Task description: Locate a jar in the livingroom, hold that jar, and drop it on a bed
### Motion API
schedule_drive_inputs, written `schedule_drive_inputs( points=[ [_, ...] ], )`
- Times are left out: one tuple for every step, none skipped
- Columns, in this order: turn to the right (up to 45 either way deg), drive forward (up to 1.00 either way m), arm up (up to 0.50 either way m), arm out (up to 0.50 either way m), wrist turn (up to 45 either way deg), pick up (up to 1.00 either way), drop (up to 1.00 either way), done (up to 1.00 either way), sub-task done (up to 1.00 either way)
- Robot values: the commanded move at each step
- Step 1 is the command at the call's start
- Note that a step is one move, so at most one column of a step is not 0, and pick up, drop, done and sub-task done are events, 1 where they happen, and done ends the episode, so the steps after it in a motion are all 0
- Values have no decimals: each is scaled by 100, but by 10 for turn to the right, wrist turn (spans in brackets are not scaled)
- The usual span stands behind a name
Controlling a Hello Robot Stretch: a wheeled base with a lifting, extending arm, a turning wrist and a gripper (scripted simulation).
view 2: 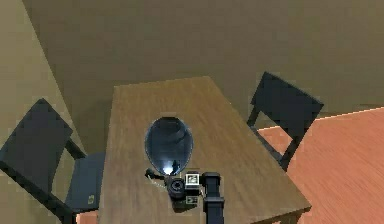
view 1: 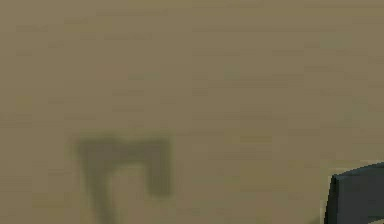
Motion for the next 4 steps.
schedule_drive_inputs(
  points=[
    [0,0,0,0,0,100,0,0,0],
    [0,0,10,0,0,0,0,0,0],
    [0,0,18,0,0,0,0,0,0],
    [0,0,0,0,-450,0,0,0,0]
  ],
)
